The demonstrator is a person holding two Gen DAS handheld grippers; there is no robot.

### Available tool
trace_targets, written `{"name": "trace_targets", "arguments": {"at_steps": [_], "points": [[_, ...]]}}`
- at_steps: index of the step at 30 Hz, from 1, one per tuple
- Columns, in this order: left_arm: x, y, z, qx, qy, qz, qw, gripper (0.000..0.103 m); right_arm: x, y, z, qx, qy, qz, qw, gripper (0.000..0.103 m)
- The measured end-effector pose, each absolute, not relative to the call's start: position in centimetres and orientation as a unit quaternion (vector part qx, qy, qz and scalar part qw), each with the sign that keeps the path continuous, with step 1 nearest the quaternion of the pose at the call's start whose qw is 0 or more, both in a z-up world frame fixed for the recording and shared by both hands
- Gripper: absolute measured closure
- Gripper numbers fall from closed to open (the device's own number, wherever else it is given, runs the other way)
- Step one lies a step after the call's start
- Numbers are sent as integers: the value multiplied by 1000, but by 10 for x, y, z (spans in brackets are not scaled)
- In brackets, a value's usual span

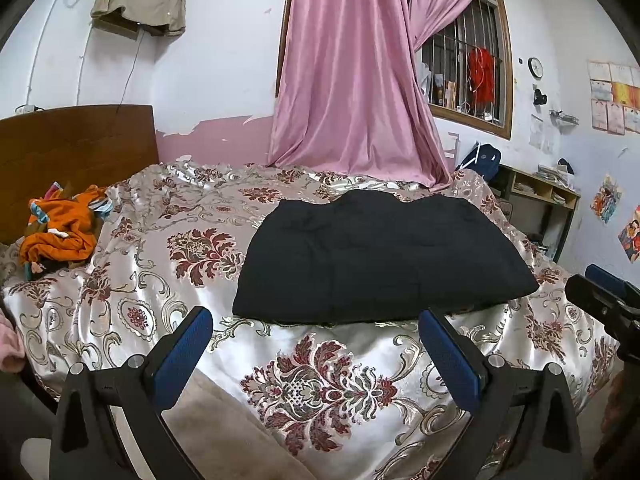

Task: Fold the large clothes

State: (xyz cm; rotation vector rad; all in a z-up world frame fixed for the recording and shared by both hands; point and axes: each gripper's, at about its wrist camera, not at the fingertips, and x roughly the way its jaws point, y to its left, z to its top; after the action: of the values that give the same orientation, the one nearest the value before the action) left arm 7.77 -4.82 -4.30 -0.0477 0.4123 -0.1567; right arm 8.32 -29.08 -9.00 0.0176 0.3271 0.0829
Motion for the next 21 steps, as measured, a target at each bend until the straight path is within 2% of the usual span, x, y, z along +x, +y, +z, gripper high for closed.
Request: {"name": "trace_targets", "arguments": {"at_steps": [21], "points": [[78, -48, -43, -26, 206, -77, 975, 0, 84, -289, -88, 9, 162, 42, 986, 2]]}}
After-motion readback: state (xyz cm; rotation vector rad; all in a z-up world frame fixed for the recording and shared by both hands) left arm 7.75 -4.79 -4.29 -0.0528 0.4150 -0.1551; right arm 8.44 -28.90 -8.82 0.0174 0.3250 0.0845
